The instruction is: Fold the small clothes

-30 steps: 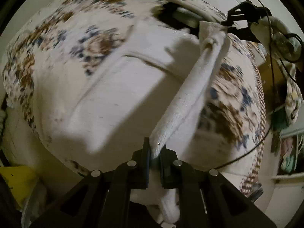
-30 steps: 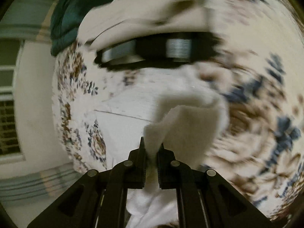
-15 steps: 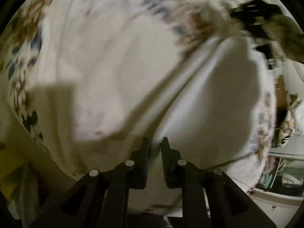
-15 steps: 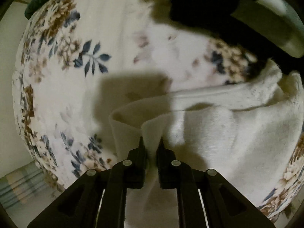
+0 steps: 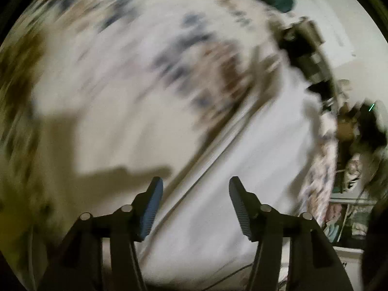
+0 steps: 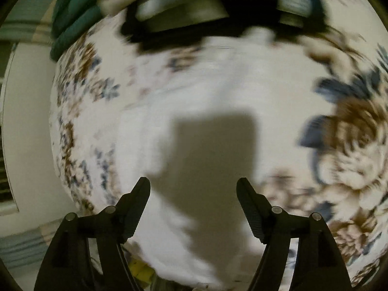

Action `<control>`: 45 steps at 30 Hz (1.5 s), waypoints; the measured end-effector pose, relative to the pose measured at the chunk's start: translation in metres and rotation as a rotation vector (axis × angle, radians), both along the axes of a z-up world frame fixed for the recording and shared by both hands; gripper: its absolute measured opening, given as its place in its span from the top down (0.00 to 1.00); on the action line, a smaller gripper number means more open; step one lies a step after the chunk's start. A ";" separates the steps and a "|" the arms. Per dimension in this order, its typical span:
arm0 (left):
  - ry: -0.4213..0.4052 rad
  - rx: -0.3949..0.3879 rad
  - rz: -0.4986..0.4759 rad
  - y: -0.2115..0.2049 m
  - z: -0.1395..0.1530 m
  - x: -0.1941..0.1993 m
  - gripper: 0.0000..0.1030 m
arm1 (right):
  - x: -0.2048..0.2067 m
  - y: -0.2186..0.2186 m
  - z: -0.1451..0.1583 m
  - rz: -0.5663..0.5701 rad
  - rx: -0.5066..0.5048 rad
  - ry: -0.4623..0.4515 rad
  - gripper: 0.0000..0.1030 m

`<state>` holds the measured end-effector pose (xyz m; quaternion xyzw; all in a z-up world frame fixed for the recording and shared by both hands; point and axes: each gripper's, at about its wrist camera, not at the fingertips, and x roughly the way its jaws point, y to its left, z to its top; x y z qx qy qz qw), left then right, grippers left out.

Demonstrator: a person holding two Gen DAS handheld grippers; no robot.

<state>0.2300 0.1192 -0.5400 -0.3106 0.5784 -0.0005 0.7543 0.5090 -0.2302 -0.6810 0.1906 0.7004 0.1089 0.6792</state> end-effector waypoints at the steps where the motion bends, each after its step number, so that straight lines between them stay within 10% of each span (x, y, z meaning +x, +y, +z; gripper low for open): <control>1: -0.021 0.002 -0.010 0.000 0.002 0.018 0.46 | 0.001 -0.013 -0.007 -0.033 0.001 0.004 0.27; 10: -0.106 0.122 -0.199 -0.057 -0.013 0.215 0.49 | 0.047 -0.046 -0.056 -0.153 0.128 -0.023 0.27; 11: -0.104 0.135 -0.219 -0.064 -0.017 0.225 0.67 | 0.051 -0.044 -0.058 -0.149 0.132 -0.020 0.27; 12: -0.115 0.132 -0.233 -0.068 -0.019 0.232 0.88 | 0.056 -0.041 -0.059 -0.145 0.127 -0.032 0.35; 14: -0.154 0.136 -0.228 -0.067 -0.008 0.233 0.89 | 0.061 -0.035 -0.052 -0.124 0.070 -0.067 0.86; 18: -0.189 0.115 -0.193 -0.046 0.007 0.220 0.90 | 0.064 -0.029 -0.029 -0.153 0.029 -0.157 0.92; 22: -0.087 -0.007 -0.155 -0.024 -0.034 0.234 0.85 | 0.073 -0.023 -0.050 -0.161 0.012 -0.047 0.88; 27: -0.136 -0.080 -0.175 0.001 -0.002 0.189 0.62 | 0.022 -0.036 -0.031 -0.141 0.040 -0.045 0.47; 29: -0.137 -0.080 -0.183 0.012 0.012 0.149 0.48 | -0.022 -0.045 -0.023 -0.122 0.071 -0.026 0.45; 40: 0.129 0.029 -0.230 -0.019 -0.021 -0.077 0.47 | -0.278 -0.051 -0.079 -0.170 0.195 0.242 0.45; 43: 0.153 0.111 -0.253 -0.036 -0.036 -0.096 0.59 | -0.316 -0.032 -0.105 -0.158 0.180 0.272 0.45; 44: 0.149 0.139 -0.263 -0.042 -0.039 -0.100 0.95 | -0.323 -0.024 -0.111 -0.149 0.184 0.275 0.45; 45: 0.159 0.164 -0.266 -0.047 -0.041 -0.103 0.98 | -0.329 -0.015 -0.118 -0.145 0.179 0.278 0.45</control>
